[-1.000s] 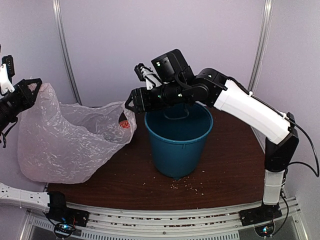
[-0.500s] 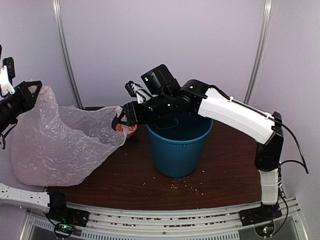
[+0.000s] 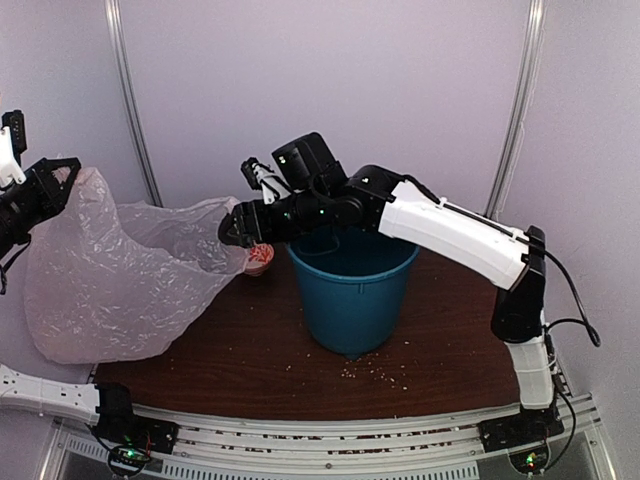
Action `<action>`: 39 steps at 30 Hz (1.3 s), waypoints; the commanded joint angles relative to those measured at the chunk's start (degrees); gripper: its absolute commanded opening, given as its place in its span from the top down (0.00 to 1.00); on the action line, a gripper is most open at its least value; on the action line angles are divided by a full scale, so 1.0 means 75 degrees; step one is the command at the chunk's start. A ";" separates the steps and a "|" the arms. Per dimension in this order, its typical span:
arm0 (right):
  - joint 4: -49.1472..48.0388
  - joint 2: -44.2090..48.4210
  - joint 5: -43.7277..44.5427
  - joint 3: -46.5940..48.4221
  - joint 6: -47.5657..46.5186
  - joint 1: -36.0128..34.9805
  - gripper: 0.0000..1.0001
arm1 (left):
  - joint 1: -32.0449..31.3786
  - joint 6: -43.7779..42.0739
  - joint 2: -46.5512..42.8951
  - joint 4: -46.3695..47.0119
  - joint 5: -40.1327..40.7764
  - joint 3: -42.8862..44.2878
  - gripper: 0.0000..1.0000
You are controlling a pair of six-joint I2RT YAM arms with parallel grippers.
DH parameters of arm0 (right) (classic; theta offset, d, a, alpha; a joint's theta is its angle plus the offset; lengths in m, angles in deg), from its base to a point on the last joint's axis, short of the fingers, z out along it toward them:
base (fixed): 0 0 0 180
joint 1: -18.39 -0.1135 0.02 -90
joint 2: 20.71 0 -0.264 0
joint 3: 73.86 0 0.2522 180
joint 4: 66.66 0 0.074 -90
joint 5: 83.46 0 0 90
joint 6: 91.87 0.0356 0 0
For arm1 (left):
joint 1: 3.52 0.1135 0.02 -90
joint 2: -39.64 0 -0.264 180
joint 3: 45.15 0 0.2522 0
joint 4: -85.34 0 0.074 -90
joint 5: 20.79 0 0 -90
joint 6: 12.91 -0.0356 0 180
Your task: Put the trash bags into the trash bin
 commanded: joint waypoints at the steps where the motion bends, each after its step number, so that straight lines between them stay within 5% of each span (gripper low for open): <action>1: -0.0265 -0.0368 0.0197 0.0188 -0.0039 0.0095 0.28 | 0.0041 0.0031 0.0050 -0.0077 0.0110 0.0355 1.00; 8: -0.0669 -0.0377 0.0486 0.0169 0.0048 0.0143 0.29 | 0.0039 0.0012 0.0051 -0.0105 -0.0148 0.0471 1.00; 17: -0.0933 0.0212 0.0746 -0.0290 -0.0094 0.0146 0.34 | 0.0034 -0.0692 0.0341 0.0327 -0.1980 0.0679 1.00; 39: -0.0728 0.0811 0.1208 -0.0691 -0.0394 0.0158 0.31 | 0.0035 -0.0493 0.0461 -0.0121 -0.2530 0.1128 1.00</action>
